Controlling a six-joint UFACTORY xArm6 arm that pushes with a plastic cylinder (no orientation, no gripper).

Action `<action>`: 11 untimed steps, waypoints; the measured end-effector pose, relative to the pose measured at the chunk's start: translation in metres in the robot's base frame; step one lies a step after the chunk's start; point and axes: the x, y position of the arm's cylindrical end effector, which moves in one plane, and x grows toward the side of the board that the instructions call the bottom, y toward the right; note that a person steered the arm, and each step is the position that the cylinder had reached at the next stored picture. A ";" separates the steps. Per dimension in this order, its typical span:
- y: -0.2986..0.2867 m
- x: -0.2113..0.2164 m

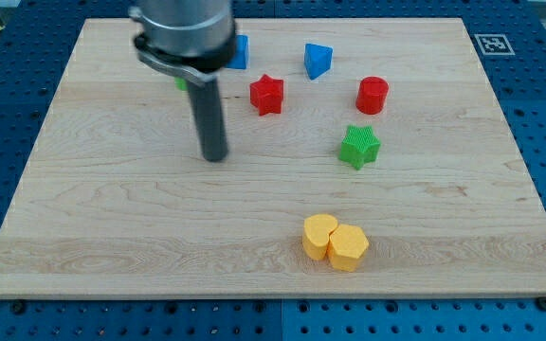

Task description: Move the yellow heart towards the center of the board

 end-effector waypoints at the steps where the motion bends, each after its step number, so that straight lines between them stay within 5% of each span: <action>1: 0.061 0.025; 3: 0.189 0.070; 4: 0.237 0.126; 5: 0.235 0.148; 7: 0.116 0.142; 11: 0.061 0.104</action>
